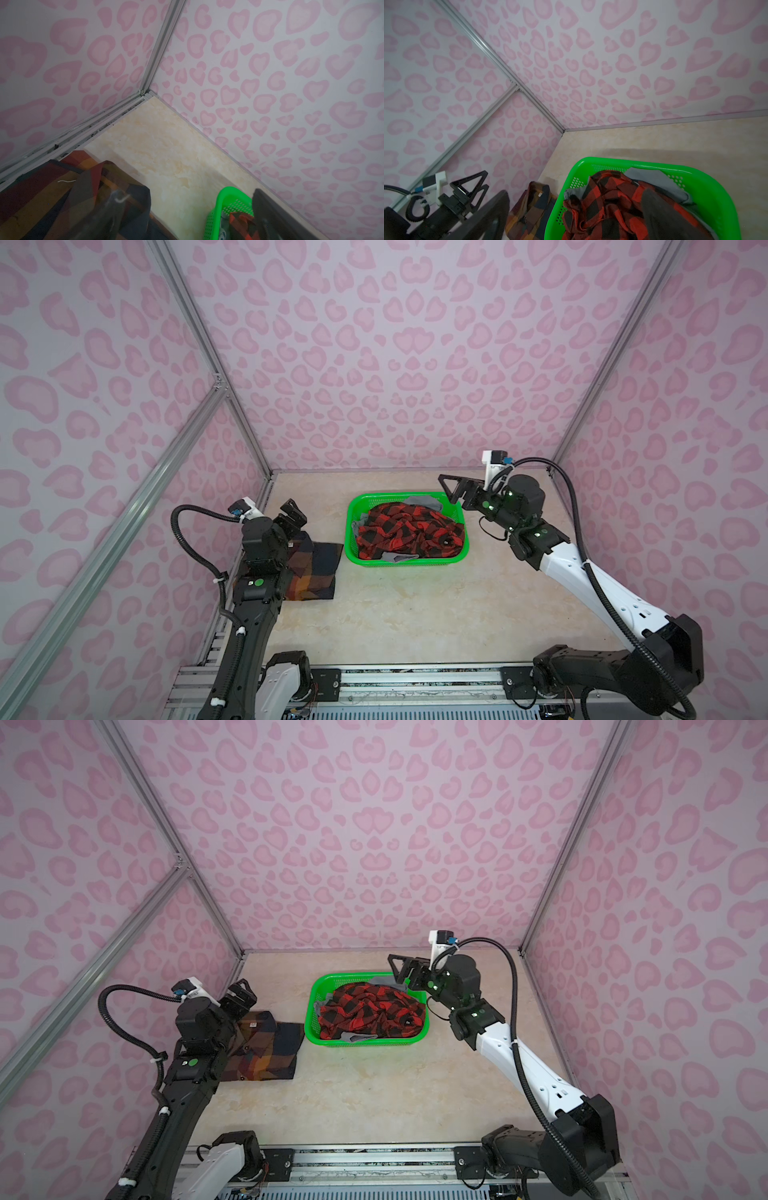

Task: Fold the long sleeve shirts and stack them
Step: 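Reach the right gripper into the green basket and grasp the red plaid shirt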

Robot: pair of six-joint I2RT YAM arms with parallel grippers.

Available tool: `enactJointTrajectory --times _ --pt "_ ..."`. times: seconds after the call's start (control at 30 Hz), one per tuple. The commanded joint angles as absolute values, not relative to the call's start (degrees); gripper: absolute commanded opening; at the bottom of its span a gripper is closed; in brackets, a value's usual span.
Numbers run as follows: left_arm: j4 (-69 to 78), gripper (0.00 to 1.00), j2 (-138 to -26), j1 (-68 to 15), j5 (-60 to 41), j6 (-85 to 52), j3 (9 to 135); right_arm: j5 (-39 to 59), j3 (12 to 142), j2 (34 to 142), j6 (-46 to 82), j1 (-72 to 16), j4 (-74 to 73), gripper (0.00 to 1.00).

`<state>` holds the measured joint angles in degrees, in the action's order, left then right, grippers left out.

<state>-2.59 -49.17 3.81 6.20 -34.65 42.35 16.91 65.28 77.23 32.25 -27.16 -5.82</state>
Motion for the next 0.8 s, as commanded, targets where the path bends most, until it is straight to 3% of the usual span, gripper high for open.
enactJointTrajectory --times 0.0,0.17,0.37,0.57,0.77 --pt "-12.1 0.97 -46.8 3.6 -2.2 -33.2 44.3 9.2 73.4 84.8 21.2 -32.0 15.1 0.99" --pt "-21.7 0.97 -41.3 2.7 1.0 -31.4 44.0 0.3 84.2 97.5 15.8 -40.8 26.4 0.98" --pt "-22.5 0.97 -34.1 -0.7 6.4 -29.7 39.7 -1.3 93.2 108.9 16.7 -44.3 33.8 0.97" --pt "-22.6 0.97 -35.3 -1.0 5.3 -30.0 40.2 0.3 100.2 119.1 18.9 -44.5 38.3 0.84" --pt "-23.3 0.97 -37.6 -1.0 2.7 -30.1 40.7 3.9 100.7 122.1 19.4 -43.2 34.4 0.7"
